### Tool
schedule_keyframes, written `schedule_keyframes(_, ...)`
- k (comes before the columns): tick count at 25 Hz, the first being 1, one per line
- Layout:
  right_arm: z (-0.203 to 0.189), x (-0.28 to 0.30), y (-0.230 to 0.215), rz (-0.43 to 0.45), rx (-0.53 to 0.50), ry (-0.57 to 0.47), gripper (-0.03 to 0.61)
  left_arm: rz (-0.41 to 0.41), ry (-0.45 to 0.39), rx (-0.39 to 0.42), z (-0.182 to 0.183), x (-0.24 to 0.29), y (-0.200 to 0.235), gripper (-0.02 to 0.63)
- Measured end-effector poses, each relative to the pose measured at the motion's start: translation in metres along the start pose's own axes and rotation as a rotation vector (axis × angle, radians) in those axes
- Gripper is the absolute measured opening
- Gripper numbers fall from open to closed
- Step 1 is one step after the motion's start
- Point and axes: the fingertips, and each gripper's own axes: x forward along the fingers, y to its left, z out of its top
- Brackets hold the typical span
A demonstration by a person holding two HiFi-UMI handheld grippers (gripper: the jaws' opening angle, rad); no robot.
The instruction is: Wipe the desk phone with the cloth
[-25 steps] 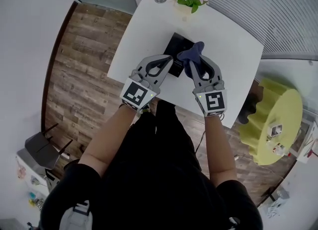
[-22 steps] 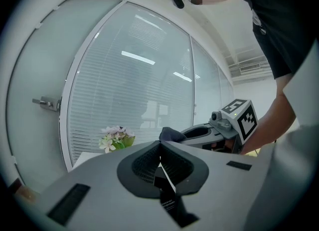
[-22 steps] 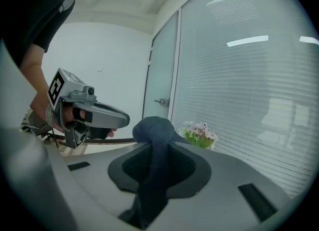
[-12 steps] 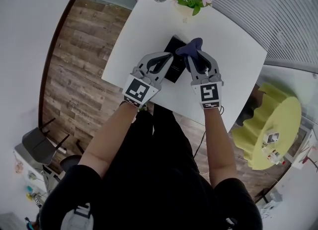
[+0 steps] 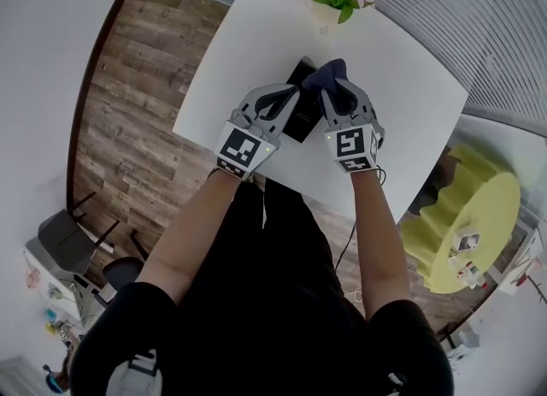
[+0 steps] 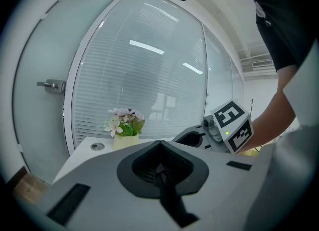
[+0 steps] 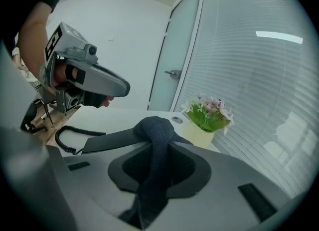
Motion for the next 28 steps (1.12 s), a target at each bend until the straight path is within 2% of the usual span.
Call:
schedule_keyframes(12,-0.008,0.004,0.015,0.031,-0.057,0.026,0.087,-0.006,0.035,-0.012,-0.019,0.006,-0.001,0.011)
schedule_keyframes(28,-0.02,-0.002,0.046,0.055,-0.057,0.054,0.087,-0.015,0.064,-0.014,-0.037,-0.008,-0.005,0.011)
